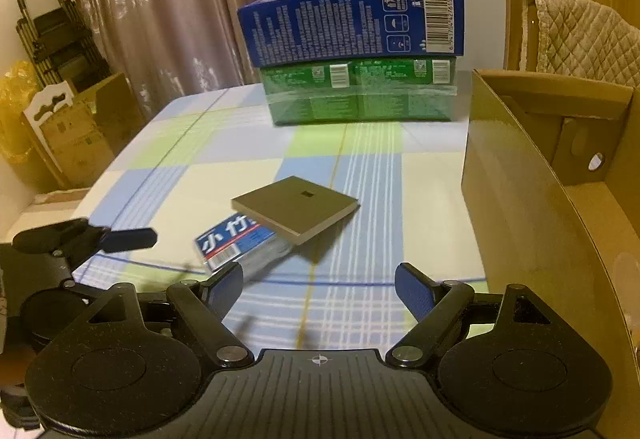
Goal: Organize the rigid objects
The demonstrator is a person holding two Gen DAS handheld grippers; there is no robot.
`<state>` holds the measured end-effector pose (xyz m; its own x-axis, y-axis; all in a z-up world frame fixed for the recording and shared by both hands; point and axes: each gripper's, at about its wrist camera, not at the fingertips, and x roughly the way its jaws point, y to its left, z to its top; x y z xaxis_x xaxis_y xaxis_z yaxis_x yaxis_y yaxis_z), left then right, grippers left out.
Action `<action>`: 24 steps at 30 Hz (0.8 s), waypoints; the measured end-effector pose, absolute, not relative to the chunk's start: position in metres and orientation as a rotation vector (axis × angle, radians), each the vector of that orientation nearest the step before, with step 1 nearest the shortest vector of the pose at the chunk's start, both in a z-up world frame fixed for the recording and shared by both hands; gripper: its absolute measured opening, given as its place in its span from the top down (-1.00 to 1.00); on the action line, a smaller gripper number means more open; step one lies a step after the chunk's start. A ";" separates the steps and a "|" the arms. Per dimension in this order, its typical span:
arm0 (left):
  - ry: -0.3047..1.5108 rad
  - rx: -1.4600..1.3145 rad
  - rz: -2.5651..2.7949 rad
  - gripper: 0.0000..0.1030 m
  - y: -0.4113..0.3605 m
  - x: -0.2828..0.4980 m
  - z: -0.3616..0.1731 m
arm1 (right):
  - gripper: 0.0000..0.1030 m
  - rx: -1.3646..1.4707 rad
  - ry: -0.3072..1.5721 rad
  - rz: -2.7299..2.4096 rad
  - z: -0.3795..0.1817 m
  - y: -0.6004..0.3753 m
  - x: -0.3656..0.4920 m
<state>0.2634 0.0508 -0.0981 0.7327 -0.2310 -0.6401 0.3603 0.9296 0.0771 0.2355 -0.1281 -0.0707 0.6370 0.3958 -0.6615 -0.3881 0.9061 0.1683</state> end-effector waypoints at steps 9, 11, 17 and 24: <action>0.713 0.154 -0.369 -0.28 0.045 0.304 -0.118 | -0.56 -0.011 0.759 0.420 -0.079 -0.130 0.256; 0.721 0.137 -0.381 -0.19 0.045 0.307 -0.120 | -0.56 -0.006 0.767 0.416 -0.081 -0.131 0.260; 0.743 0.140 -0.363 -0.11 0.042 0.300 -0.116 | -0.56 -0.018 0.764 0.413 -0.081 -0.131 0.260; 0.777 0.158 -0.381 -0.01 0.038 0.264 -0.110 | -0.56 -0.029 0.764 0.397 -0.083 -0.136 0.260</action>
<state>0.2643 0.0377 -0.1095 0.6491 -0.2761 -0.7088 0.3912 0.9203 -0.0003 0.2598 -0.1359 -0.0830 0.6515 0.3398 -0.6783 -0.3603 0.9254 0.1175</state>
